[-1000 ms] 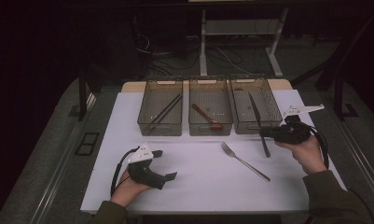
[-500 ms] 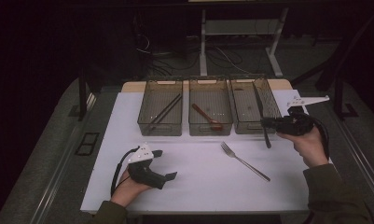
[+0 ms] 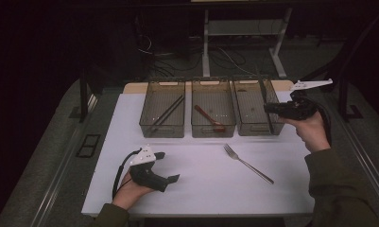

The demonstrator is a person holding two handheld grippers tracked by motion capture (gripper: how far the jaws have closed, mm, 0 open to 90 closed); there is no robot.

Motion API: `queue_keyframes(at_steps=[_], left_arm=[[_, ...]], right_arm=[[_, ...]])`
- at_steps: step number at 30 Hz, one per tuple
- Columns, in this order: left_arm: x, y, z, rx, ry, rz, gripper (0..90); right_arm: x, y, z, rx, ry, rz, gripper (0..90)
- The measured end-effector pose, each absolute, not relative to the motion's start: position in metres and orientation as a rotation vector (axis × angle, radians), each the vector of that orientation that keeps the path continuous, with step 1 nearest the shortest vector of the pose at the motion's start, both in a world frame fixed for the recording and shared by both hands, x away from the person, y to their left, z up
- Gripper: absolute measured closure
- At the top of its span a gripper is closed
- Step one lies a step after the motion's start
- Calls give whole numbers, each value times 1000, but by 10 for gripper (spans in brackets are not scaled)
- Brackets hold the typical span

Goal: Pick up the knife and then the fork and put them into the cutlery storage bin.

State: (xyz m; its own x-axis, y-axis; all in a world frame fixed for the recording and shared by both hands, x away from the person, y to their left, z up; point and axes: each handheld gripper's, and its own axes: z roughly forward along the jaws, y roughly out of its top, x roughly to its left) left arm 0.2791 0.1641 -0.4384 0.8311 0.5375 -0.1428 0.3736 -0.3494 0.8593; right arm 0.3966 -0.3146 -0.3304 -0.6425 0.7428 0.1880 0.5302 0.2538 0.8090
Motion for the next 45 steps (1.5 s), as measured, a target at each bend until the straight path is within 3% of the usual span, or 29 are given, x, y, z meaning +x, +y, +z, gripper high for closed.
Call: queue_keyframes(at_steps=[18, 45], left_arm=[[279, 164, -438, 1980, 670, 197, 0], [278, 163, -438, 1990, 665, 201, 0]], right_arm=[[448, -322, -327, 1268, 2246, 1254, 793], [475, -323, -380, 1396, 2392, 929, 792]])
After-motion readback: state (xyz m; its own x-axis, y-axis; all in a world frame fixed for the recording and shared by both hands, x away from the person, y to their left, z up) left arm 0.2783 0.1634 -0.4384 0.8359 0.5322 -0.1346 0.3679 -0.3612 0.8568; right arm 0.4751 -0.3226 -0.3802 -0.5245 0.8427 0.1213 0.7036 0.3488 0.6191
